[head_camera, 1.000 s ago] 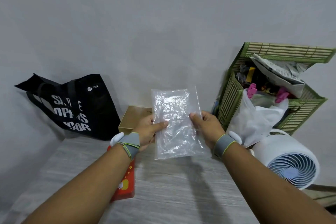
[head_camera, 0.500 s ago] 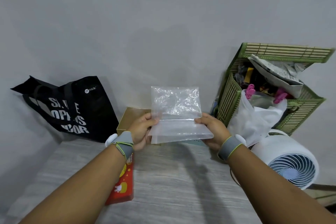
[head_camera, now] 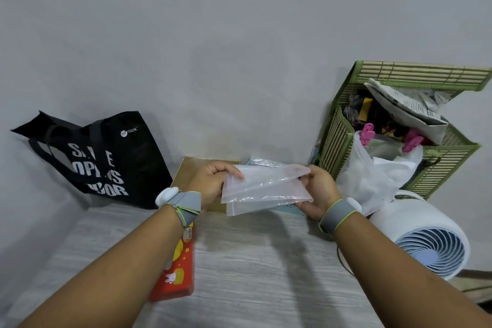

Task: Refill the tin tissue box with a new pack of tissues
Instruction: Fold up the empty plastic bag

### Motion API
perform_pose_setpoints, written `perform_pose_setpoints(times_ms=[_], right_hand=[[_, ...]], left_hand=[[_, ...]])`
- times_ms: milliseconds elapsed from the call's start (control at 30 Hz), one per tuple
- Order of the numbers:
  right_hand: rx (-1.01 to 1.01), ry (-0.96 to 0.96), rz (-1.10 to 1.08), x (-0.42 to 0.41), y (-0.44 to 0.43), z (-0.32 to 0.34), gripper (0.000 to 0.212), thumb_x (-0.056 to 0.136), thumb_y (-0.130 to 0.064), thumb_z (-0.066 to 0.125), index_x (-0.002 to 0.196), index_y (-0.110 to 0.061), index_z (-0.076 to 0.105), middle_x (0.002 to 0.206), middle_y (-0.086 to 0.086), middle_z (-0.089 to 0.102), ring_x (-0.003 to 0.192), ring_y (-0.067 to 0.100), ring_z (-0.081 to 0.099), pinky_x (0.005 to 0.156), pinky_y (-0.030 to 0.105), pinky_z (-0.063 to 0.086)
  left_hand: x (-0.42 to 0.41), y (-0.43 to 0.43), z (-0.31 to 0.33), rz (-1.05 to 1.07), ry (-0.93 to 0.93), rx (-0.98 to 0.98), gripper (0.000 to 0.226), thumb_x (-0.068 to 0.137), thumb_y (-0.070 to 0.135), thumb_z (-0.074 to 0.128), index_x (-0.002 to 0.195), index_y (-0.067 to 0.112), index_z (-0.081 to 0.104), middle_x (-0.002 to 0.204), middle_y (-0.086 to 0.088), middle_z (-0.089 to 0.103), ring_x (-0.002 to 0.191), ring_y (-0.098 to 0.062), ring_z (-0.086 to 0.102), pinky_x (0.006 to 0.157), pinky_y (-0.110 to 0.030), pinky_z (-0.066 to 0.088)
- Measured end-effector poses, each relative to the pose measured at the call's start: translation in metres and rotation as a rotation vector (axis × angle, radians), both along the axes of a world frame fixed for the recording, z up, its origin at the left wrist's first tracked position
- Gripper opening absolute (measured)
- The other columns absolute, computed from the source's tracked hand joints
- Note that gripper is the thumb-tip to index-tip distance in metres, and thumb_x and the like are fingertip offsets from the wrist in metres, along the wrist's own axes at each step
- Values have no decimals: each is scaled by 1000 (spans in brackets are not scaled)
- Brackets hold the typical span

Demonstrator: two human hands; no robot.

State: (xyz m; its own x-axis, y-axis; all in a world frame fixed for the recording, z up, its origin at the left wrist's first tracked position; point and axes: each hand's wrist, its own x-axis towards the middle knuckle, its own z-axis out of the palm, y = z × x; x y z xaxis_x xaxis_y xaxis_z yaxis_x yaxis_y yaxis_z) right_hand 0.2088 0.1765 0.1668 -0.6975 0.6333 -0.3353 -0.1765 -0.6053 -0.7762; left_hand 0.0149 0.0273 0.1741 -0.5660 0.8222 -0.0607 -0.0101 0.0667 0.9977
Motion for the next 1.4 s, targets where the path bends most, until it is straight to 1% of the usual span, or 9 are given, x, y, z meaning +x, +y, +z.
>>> perform_pose_setpoints(times_ms=[167, 233, 434, 500, 700, 867, 1034, 1234, 1401], right_hand=[[137, -67, 141, 0, 0, 6, 9, 84, -11, 66, 91, -14, 62, 85, 11, 65, 68, 25, 66, 65, 34, 54], [244, -135, 116, -3, 1, 3, 34, 80, 9, 68, 100, -16, 57, 87, 10, 65, 66, 22, 67, 57, 29, 53], [489, -185, 0, -8, -1, 1, 48, 74, 17, 71, 109, -14, 58, 99, 8, 59, 83, 20, 61, 70, 29, 54], [543, -199, -22, -9, -2, 3, 51, 74, 18, 71, 111, -14, 58, 96, 3, 61, 78, 13, 61, 66, 25, 53], [581, -245, -104, -13, 0, 1, 63, 73, 2, 80, 121, -31, 55, 119, 18, 63, 102, 35, 67, 85, 49, 59], [190, -314, 62, -12, -9, 2, 65, 74, -31, 85, 127, -16, 52, 117, 14, 66, 93, 29, 70, 77, 47, 61], [295, -284, -16, -13, -14, 4, 32, 85, -2, 68, 116, -1, 60, 90, 12, 68, 71, 19, 67, 67, 36, 58], [449, -307, -73, -14, -5, 16, 28, 81, 5, 57, 107, -5, 62, 98, 16, 67, 80, 29, 63, 73, 46, 58], [588, -305, -81, -20, -3, 25, 46, 84, 7, 60, 125, -11, 53, 72, 5, 60, 54, 12, 56, 50, 26, 46]], left_hand=[[-11, 3, -4, 31, 225, 12, 44, 85, -13, 40, 69, 8, 76, 80, -11, 73, 72, -22, 64, 66, -32, 52], [-12, 4, -5, 45, 227, 14, 43, 86, -11, 42, 71, 9, 76, 80, -8, 72, 70, -18, 62, 68, -28, 48], [-3, 9, -4, 45, -456, 199, 40, 97, 18, 42, 137, 14, 47, 118, -12, 56, 111, -29, 56, 101, -50, 43], [0, 10, -6, -5, -448, 150, 57, 98, 32, 54, 145, 13, 31, 136, -6, 49, 122, -23, 53, 107, -45, 40], [3, 6, -16, -31, -268, -48, 54, 81, 2, 74, 129, 4, 51, 116, -17, 70, 100, -33, 70, 80, -47, 60], [4, 6, -10, 78, -265, 61, 42, 81, 0, 74, 118, 8, 55, 112, -14, 71, 98, -32, 71, 79, -48, 59], [4, 0, -10, -32, -210, 69, 41, 81, 1, 73, 119, 5, 58, 106, -15, 72, 94, -31, 71, 68, -37, 60], [0, -8, -6, -72, -243, 46, 24, 91, 22, 62, 103, 3, 62, 83, -9, 66, 69, -20, 61, 53, -24, 52], [3, -9, -4, -212, -203, -54, 11, 88, 19, 67, 93, 9, 66, 78, -9, 67, 59, -19, 59, 50, -23, 48]])
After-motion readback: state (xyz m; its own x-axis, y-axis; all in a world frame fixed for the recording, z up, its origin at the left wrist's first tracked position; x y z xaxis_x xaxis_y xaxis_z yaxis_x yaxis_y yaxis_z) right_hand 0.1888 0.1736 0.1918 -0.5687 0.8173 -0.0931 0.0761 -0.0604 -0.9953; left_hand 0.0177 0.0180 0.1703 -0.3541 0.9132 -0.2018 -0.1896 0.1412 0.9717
